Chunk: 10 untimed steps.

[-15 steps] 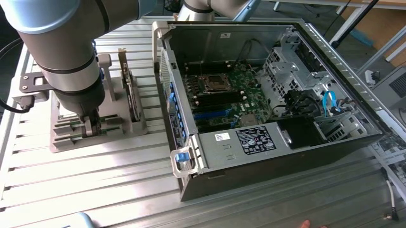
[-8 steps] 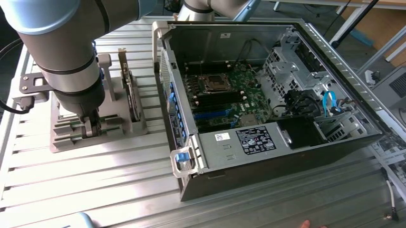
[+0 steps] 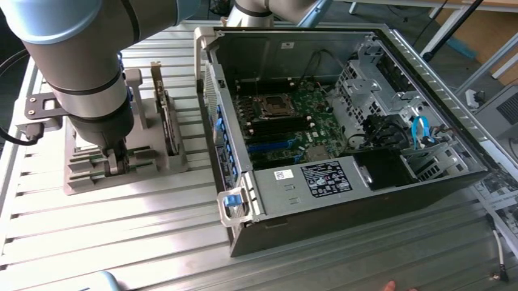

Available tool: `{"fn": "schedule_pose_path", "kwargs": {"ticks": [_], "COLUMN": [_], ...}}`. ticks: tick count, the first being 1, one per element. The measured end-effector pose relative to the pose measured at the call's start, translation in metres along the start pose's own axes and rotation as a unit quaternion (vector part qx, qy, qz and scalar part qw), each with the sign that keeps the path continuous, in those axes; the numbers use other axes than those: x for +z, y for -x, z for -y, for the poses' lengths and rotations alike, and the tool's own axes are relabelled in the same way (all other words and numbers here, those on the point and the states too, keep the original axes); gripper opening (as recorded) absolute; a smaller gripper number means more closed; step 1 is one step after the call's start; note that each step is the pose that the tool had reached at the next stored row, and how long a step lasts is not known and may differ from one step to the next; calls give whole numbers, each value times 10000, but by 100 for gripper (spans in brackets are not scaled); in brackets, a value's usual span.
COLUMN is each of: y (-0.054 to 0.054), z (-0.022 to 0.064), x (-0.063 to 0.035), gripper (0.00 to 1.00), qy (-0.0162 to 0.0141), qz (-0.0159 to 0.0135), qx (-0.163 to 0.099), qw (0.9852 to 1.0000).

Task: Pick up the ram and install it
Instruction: 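Pick up the ram and move it above insertion slot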

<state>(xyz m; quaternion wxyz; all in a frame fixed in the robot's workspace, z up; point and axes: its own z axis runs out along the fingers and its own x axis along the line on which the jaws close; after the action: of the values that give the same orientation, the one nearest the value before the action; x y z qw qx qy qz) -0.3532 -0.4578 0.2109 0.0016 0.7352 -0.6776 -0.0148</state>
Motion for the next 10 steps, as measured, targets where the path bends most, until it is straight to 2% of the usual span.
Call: {"fn": "schedule_pose_path", "kwargs": {"ticks": [2, 3, 10], "y": [0, 0, 0], "z": [0, 0, 0], "x": [0, -1, 0], "gripper": [20, 13, 12], "qy": [0, 0, 0], "qz": [0, -1, 0], "qx": [0, 0, 0], "qw": [10000, 10000, 10000]}}
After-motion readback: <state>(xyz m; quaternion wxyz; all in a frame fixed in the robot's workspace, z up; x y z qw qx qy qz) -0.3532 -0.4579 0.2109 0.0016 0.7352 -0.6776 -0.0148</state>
